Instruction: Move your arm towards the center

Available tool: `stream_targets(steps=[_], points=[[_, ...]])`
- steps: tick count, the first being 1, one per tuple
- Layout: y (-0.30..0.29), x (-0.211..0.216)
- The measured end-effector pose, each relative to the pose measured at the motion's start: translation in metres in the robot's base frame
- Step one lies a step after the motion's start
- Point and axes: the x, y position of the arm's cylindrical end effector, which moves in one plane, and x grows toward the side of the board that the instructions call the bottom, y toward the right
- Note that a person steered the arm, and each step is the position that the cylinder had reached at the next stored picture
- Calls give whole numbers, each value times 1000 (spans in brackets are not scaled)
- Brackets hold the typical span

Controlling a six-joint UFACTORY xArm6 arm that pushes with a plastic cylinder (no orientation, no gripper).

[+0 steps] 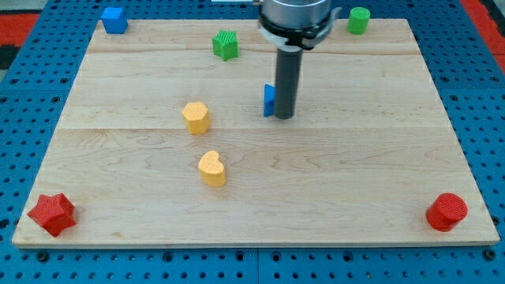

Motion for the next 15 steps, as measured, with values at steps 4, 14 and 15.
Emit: stream_targets(steps=[4,14,15], points=[[-55,32],[-104,45],[-102,45]])
